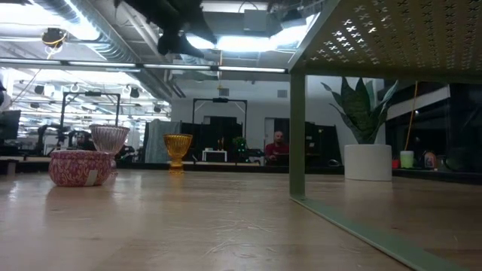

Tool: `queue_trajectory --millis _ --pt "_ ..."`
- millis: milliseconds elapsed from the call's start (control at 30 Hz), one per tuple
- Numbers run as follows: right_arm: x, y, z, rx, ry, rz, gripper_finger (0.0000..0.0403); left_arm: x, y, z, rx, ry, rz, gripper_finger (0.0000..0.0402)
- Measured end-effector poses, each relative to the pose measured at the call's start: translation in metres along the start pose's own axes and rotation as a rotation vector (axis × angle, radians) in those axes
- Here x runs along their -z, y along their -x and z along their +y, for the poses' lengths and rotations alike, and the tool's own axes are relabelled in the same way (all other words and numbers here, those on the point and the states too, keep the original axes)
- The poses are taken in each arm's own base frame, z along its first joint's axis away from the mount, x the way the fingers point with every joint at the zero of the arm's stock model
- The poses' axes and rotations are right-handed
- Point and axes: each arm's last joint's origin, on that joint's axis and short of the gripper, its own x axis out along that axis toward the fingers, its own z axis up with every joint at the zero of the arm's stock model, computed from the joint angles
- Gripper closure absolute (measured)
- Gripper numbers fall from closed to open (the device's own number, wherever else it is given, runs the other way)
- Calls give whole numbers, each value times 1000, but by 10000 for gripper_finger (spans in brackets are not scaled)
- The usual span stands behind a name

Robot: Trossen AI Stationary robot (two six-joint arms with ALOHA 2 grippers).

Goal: Pick & Place candle stick holders
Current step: Move the brown glass candle holder to the center of the table

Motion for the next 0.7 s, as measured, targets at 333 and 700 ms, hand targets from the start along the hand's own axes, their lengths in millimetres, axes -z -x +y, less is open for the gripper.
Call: queue_trajectory --millis 333,700 --pt "14 19 0 8 75 -55 20 -15 -34 6 -68 -199 297 68" --pt "22 21 -2 62 73 29 20 -6 -61 29 -41 -336 590 68"
